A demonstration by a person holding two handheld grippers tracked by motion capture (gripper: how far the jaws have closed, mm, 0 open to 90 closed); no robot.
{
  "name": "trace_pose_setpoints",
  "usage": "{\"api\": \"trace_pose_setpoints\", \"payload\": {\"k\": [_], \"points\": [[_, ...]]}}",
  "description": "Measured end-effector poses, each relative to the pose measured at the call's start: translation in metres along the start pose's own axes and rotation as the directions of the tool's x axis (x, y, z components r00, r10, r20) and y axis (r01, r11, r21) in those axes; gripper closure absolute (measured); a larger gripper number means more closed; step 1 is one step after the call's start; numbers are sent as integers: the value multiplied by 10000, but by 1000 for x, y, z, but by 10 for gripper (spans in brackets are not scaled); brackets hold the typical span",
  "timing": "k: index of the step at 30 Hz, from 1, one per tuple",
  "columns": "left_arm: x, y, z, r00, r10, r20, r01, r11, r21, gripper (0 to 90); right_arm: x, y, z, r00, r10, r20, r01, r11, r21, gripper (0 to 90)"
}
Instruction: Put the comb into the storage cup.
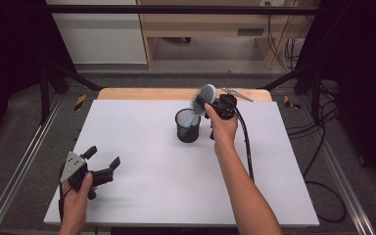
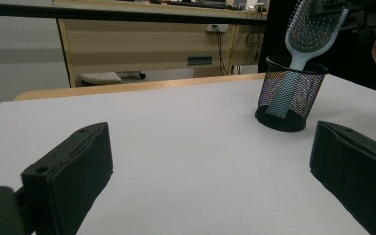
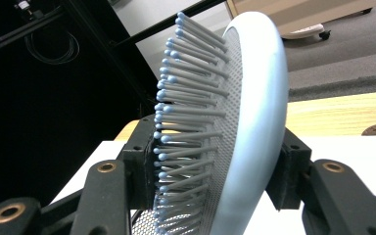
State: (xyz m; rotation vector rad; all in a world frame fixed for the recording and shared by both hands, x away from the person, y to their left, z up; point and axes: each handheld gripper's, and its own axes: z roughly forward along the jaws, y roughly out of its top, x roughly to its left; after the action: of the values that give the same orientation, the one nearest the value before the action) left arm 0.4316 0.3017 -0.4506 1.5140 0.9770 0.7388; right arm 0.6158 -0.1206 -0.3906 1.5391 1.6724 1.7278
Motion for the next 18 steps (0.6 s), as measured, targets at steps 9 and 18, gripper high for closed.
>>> {"api": "trace_pose_setpoints", "payload": {"k": [9,18], "points": [[0,0,0,10000,0,26,0,10000,10,21,-1,0,0,9999,126,-23,-126,9999,-17,470],[0,0,0,10000,-1,47,1,10000,-4,22,-4,0,-1,9999,170,-2,-170,9999,27,462]]}}
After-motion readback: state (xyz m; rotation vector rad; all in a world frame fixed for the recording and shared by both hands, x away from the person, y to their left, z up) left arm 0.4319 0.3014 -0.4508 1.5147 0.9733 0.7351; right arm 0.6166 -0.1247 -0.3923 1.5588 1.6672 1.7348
